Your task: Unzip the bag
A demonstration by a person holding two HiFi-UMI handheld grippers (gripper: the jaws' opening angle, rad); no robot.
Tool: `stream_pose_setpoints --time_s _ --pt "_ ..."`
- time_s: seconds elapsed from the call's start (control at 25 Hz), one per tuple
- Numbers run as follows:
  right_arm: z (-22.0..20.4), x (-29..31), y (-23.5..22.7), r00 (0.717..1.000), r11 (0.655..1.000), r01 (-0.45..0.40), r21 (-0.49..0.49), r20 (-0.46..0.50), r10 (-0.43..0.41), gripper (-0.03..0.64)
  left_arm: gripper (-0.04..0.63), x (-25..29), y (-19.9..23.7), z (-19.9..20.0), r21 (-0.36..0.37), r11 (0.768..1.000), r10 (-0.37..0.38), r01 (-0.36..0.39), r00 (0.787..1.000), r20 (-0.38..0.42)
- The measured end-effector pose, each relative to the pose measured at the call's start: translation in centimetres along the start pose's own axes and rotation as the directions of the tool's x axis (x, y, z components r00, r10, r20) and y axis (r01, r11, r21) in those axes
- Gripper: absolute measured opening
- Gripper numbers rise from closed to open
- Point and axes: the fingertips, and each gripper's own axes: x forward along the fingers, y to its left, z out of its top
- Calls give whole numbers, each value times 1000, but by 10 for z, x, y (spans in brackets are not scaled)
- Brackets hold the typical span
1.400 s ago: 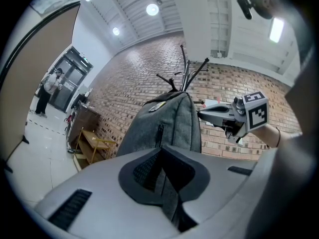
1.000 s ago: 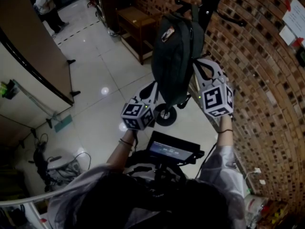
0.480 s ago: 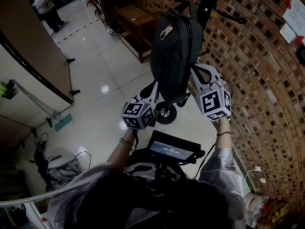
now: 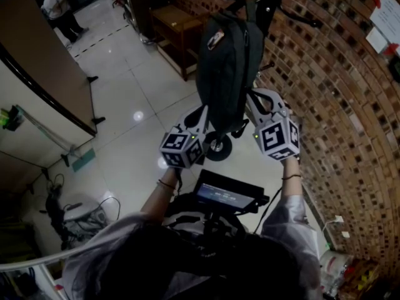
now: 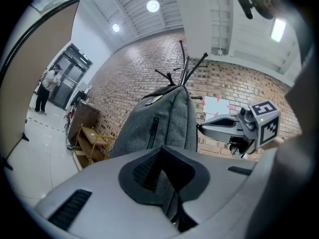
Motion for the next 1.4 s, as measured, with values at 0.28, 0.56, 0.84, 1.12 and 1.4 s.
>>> stream_pose_setpoints --time_s 0.28,0.56,0.84,1.12,1.4 --pt "-4 -1 11 1000 1000 -23 8 -1 23 12 8 -1 -4 2 2 1000 -7 7 1000 2" --pt "-15 -4 23 999 999 -36 41 -22 37 12 8 -2 -5 -1 15 1000 2 -2 1000 1" --pt "-25 -4 36 997 997 -61 45 -36 63 12 8 -2 -10 -3 15 1000 -4 4 1000 -1" --pt "-24 -4 43 997 997 -70 32 -32 71 12 8 -1 -11 -6 4 1000 -5 5 1000 0" --pt "-40 -3 53 995 995 -78 57 -57 81 13 8 -4 -9 -7 8 1000 3 -3 1000 -6"
